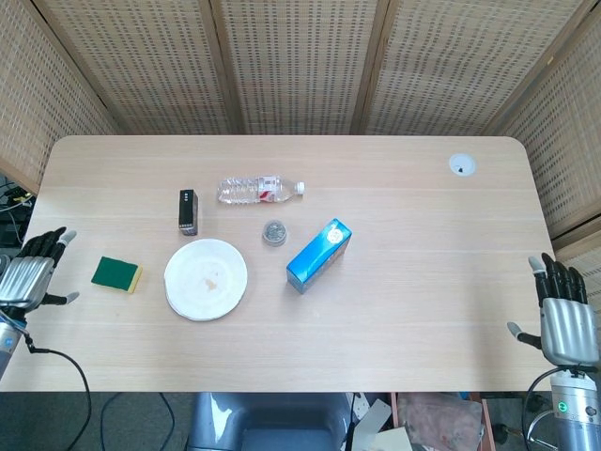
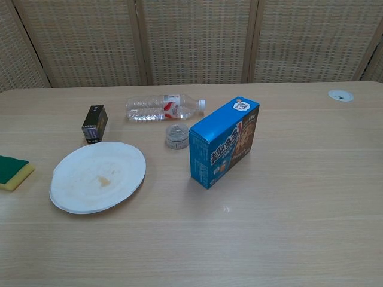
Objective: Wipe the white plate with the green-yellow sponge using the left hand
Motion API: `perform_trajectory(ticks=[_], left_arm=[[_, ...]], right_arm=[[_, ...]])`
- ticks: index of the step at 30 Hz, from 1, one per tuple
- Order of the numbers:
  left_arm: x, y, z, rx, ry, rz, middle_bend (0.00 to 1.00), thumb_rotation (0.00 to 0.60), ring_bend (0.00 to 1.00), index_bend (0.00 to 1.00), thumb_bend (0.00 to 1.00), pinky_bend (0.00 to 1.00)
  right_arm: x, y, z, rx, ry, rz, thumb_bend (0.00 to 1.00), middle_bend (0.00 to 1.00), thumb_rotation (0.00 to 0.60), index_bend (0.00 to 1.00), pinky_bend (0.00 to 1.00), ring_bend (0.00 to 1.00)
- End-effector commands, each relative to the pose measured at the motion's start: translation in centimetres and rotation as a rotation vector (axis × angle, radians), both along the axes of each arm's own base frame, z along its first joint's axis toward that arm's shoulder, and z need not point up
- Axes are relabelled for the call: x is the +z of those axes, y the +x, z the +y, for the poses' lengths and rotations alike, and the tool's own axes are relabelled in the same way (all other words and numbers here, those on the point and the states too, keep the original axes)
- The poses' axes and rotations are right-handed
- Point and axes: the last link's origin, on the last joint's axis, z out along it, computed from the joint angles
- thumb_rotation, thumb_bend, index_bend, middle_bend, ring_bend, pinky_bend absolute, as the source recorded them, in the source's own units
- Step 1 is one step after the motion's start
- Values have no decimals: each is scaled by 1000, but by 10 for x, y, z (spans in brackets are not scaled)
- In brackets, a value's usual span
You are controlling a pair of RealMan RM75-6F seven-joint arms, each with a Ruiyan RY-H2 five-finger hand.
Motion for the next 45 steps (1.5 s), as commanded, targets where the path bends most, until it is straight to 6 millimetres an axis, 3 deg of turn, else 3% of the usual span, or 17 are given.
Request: perform_trajectory(ticks=[1, 9, 16, 25, 38, 42, 43, 45], left_arm=[[-38, 0, 32, -22, -115, 10, 31, 600, 21, 58, 0, 137], [-66, -6, 43, 28, -224, -1, 66, 600, 41, 123, 0, 187], [-77, 0, 51, 24, -254, -9, 106, 600, 66, 185, 0, 196], [-77, 7, 56, -16, -222, -22, 174, 600, 99, 291, 0, 212], [-75, 17, 60, -70, -195, -32, 375, 600, 306, 487, 11, 418], [-62, 31, 64, -153, -146, -69, 385, 600, 314, 504, 22, 419], [-53, 50, 68, -240, -116, -138, 386, 600, 315, 509, 25, 419], [-47, 66, 70, -297, -117, -189, 387, 600, 315, 523, 34, 419]], right_arm=[[0, -2, -3, -14, 1, -5, 0, 0, 600, 0, 0, 0], [0, -12, -7, -56, -6, 2, 0, 0, 600, 0, 0, 0], [1, -15, -8, -72, -11, 1, 0, 0, 600, 0, 0, 0], [1, -19, -9, -87, -14, 4, 0, 0, 600, 0, 0, 0], [2, -18, -9, -82, -7, -11, 0, 0, 600, 0, 0, 0], [3, -18, -9, -82, -8, -16, 0, 0, 600, 0, 0, 0], [3, -18, -9, -82, -10, -19, 0, 0, 600, 0, 0, 0], [4, -17, -9, -81, -11, -21, 0, 0, 600, 0, 0, 0]])
